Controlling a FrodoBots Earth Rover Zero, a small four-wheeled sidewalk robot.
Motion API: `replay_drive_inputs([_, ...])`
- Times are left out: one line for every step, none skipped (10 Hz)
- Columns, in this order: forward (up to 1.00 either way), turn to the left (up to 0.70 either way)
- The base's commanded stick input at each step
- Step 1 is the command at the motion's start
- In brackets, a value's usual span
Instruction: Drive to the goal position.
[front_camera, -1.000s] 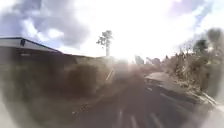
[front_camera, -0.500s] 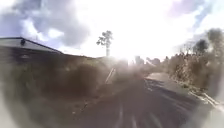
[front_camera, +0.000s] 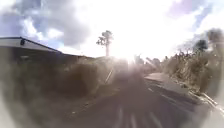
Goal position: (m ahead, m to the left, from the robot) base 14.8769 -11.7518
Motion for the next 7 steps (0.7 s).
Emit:
replay_drive_inputs([0.00, -0.50])
replay_drive_inputs([0.00, -0.50])
replay_drive_inputs([0.00, -0.50])
replay_drive_inputs([0.00, -0.50])
replay_drive_inputs([0.00, -0.50])
replay_drive_inputs([0.00, -0.50])
replay_drive_inputs([0.00, -0.50])
